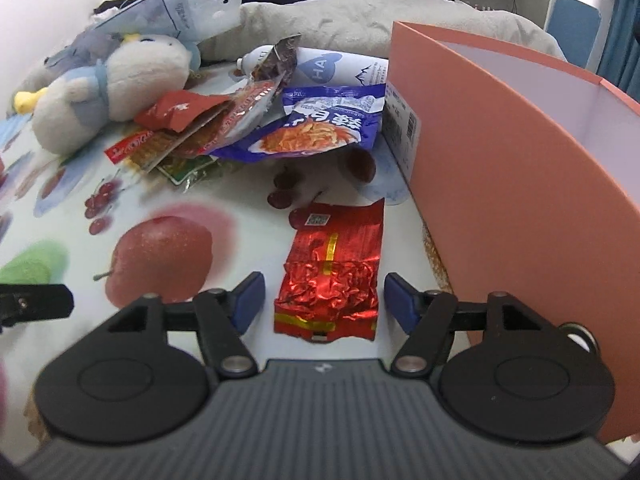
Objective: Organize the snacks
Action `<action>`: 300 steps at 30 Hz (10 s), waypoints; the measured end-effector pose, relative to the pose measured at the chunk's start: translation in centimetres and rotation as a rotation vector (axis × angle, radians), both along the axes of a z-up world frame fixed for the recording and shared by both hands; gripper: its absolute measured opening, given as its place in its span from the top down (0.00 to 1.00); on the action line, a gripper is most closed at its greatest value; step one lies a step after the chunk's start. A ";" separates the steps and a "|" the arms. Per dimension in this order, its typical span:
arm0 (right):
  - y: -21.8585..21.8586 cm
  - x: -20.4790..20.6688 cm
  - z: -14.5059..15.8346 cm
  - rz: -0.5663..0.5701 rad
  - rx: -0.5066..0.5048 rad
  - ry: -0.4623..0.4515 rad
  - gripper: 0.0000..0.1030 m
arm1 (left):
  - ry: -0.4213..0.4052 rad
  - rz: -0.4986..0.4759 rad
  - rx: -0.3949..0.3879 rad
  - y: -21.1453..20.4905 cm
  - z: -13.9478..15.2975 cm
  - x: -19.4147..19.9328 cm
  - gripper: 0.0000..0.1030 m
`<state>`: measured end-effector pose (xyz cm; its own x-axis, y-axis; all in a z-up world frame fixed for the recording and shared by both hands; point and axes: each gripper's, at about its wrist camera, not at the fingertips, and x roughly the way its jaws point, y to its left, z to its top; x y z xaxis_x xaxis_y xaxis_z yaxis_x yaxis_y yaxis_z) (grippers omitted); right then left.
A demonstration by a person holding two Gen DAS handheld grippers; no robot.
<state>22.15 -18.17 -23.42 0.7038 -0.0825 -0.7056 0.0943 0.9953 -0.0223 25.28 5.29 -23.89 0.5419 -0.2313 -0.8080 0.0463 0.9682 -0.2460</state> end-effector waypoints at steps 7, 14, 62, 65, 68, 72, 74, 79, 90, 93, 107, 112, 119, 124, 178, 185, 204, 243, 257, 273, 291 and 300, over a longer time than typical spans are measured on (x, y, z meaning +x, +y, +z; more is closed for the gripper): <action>0.2 -0.3 1.3 0.006 0.002 -0.011 0.48 | -0.032 0.013 0.000 -0.1 1.2 -0.5 0.33; -0.5 -1.2 4.1 0.027 0.069 -0.022 0.48 | -0.071 0.005 -0.036 -1.3 4.2 -0.6 0.34; -11.2 -2.7 12.6 -0.148 0.084 -0.150 0.36 | -0.162 -0.153 -0.020 -10.6 12.9 2.3 0.33; -10.9 -3.2 13.3 -0.139 0.110 -0.173 0.36 | -0.166 -0.142 -0.010 -9.9 13.2 2.1 0.33; -10.2 -3.9 13.9 -0.119 0.141 -0.201 0.36 | -0.170 -0.132 0.004 -9.1 13.3 1.9 0.33; -8.3 -4.6 14.3 -0.054 0.147 -0.229 0.36 | -0.176 -0.116 0.023 -8.0 13.1 1.6 0.33; -7.0 -4.8 14.2 -0.021 0.144 -0.232 0.36 | -0.174 -0.103 0.030 -7.3 12.8 1.7 0.33; -3.8 -5.1 13.3 0.078 0.128 -0.234 0.37 | -0.152 -0.067 0.029 -5.4 11.7 2.6 0.33; 1.9 -1.3 9.0 0.223 -0.032 -0.176 0.38 | -0.110 -0.074 0.065 -4.0 6.8 7.6 0.33; 2.7 0.2 7.5 0.235 -0.110 -0.165 0.38 | -0.098 -0.106 0.077 -4.1 5.3 9.0 0.33; 4.4 4.5 2.7 0.385 -0.505 -0.117 0.43 | -0.026 -0.290 0.156 -5.3 -0.8 12.4 0.33; 5.3 5.2 1.2 0.424 -0.581 -0.116 0.62 | -0.050 -0.325 0.205 -5.9 -1.3 12.6 0.43; 5.3 5.5 0.6 0.441 -0.617 -0.126 0.87 | -0.074 -0.353 0.315 -6.9 -1.6 12.1 0.61; 4.8 5.0 1.6 0.428 -0.594 -0.143 0.92 | -0.091 -0.315 0.329 -6.8 -0.7 12.1 0.90; 3.5 -13.0 5.1 0.466 -0.126 0.028 0.57 | 0.088 -0.013 -0.079 0.7 2.7 -8.1 0.38; 2.6 -11.7 6.4 0.358 0.042 0.047 0.30 | 0.135 0.153 -0.139 3.5 1.6 -7.0 0.28; 0.2 -7.3 4.4 -0.015 0.153 0.092 0.22 | 0.251 0.287 -0.044 2.0 -0.4 -0.6 0.12; 1.2 -7.6 2.8 0.223 0.117 0.183 0.52 | 0.244 0.151 0.249 -3.8 -2.2 0.6 0.05; 0.8 -7.5 3.0 0.214 0.101 0.186 0.52 | 0.160 0.106 0.243 -3.3 -0.9 -1.1 0.34; 0.6 -7.7 5.1 0.210 0.084 0.159 0.52 | 0.122 0.154 0.066 -0.4 2.8 -2.3 0.35; -0.9 -7.1 13.3 0.193 0.083 -0.001 0.52 | -0.036 0.052 0.060 -1.6 11.6 -1.9 0.65; -0.7 -8.0 9.3 0.231 0.006 0.109 0.52 | 0.118 0.061 -0.179 -0.8 3.3 -1.2 0.46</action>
